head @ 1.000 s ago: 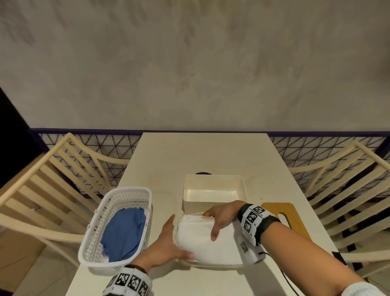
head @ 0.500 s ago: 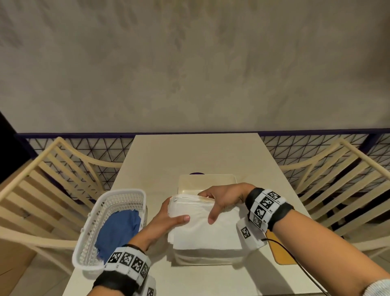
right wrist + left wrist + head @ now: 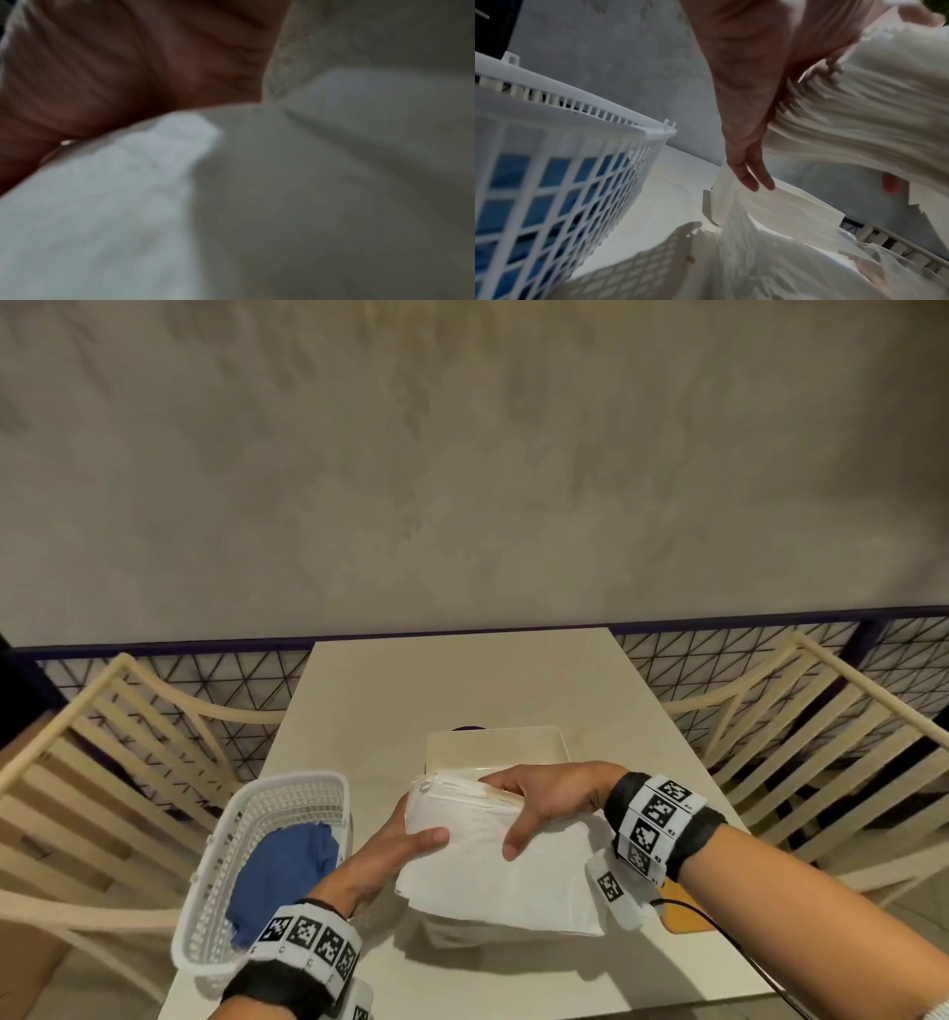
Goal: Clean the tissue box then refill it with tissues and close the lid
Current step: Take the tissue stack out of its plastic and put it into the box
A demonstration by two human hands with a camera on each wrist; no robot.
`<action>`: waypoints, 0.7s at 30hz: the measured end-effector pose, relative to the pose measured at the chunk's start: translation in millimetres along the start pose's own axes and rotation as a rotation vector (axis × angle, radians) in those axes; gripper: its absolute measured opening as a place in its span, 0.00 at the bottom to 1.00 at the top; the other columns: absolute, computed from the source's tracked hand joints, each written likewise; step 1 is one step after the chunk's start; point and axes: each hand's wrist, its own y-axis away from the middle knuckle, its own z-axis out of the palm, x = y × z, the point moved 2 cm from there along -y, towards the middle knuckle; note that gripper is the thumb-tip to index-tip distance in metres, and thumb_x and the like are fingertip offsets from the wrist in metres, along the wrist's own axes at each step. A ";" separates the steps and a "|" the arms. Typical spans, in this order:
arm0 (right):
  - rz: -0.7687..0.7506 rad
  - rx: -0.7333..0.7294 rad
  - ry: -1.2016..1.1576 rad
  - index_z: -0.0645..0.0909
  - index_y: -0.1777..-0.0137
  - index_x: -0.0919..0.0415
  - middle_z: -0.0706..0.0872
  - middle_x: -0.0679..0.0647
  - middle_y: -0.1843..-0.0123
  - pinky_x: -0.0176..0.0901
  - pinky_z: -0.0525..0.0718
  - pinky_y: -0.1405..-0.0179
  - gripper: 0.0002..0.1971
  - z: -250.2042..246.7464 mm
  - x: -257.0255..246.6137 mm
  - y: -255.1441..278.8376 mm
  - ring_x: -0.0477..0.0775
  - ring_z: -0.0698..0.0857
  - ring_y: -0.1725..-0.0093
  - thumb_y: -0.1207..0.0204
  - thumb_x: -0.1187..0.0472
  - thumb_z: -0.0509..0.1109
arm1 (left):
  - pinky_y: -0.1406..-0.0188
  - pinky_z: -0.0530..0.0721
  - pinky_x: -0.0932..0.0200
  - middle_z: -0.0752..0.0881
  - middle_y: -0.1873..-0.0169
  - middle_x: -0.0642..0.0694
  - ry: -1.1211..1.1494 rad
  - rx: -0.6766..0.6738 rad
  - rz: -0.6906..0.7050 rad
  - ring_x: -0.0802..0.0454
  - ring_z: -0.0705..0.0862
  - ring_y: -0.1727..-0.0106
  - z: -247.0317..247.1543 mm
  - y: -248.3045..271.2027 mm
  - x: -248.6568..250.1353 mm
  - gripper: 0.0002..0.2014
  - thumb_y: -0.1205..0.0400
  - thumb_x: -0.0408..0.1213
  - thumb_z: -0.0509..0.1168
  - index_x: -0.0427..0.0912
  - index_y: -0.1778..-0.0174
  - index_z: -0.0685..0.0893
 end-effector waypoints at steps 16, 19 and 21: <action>-0.070 0.149 -0.149 0.77 0.37 0.55 0.86 0.51 0.46 0.52 0.85 0.43 0.25 19.0 15.6 -0.2 0.52 0.86 0.47 0.32 0.73 0.76 | 0.32 0.80 0.49 0.79 0.32 0.46 -0.617 0.186 0.162 0.47 0.79 0.31 -0.1 17.0 45.9 0.46 0.37 0.47 0.80 0.70 0.28 0.60; -0.097 0.177 -0.244 0.78 0.38 0.53 0.86 0.53 0.43 0.56 0.82 0.38 0.24 20.7 19.3 3.1 0.56 0.85 0.43 0.32 0.72 0.76 | 0.34 0.82 0.45 0.82 0.35 0.47 -0.584 0.190 0.213 0.47 0.82 0.34 2.0 18.8 55.5 0.43 0.32 0.40 0.79 0.75 0.30 0.62; -0.098 0.153 -0.259 0.77 0.36 0.53 0.85 0.55 0.39 0.55 0.81 0.37 0.27 19.8 25.2 8.0 0.58 0.84 0.38 0.34 0.71 0.76 | 0.39 0.85 0.45 0.82 0.38 0.48 -0.499 0.208 0.228 0.48 0.84 0.40 -2.1 16.4 65.0 0.41 0.32 0.34 0.79 0.77 0.36 0.67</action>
